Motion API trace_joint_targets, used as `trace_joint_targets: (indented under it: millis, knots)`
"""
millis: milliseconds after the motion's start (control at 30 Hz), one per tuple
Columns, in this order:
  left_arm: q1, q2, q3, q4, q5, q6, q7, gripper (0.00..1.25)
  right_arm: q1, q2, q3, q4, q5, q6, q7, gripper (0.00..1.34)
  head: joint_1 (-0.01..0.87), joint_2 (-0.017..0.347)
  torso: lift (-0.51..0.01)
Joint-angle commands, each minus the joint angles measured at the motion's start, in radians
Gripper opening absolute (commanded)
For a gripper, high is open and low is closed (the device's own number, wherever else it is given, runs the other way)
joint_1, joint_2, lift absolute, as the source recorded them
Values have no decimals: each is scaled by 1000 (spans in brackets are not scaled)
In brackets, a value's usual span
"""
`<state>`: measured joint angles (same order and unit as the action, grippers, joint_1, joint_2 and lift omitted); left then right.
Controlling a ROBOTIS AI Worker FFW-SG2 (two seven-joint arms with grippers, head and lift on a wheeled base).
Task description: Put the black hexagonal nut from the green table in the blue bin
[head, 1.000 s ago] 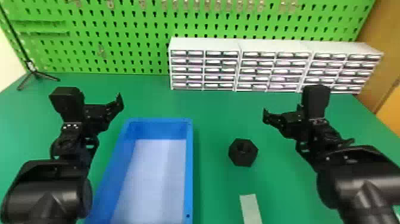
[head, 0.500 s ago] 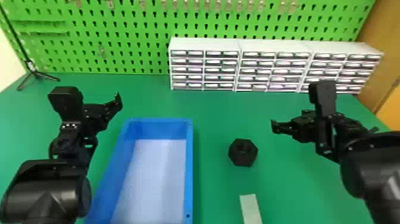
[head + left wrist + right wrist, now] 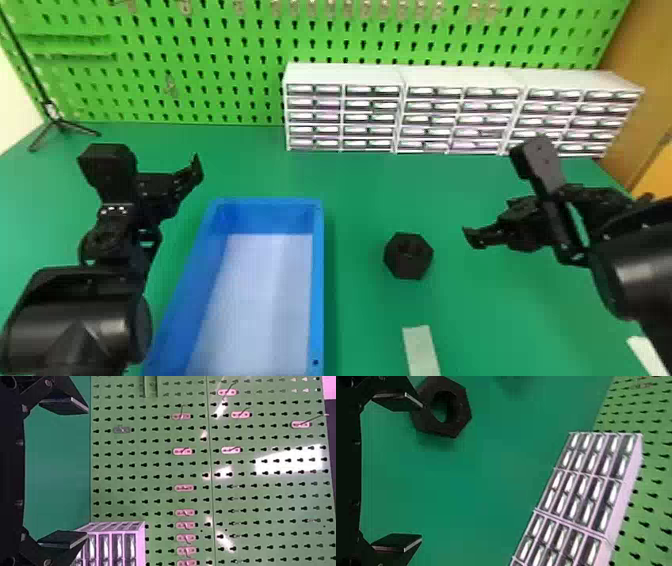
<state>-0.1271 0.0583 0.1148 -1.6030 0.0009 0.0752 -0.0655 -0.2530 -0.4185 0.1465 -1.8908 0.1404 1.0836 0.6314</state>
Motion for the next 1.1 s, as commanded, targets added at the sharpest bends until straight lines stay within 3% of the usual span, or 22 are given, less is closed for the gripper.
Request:
trace_joint_targets:
  millis: [0,100,233,500,1067]
  knots:
    - [-2,0,0,0,-7,0,-2,1080,-23,-54,74,-1,2,44,33,1201,683,28,-96]
    - [-2,0,2,0,-10,0,-4,1080,-34,-83,120,-1,5,64,68,1201,683,28,-96]
    - [-3,2,2,0,-12,0,-7,1080,-48,-98,166,4,15,75,93,1201,683,28,-96]
    - [-6,2,0,0,-18,0,-10,1080,-84,-108,242,36,51,76,175,1201,683,28,-96]
    - [-9,2,0,0,-22,2,-10,1080,-103,-115,277,47,64,85,186,1200,683,28,-96]
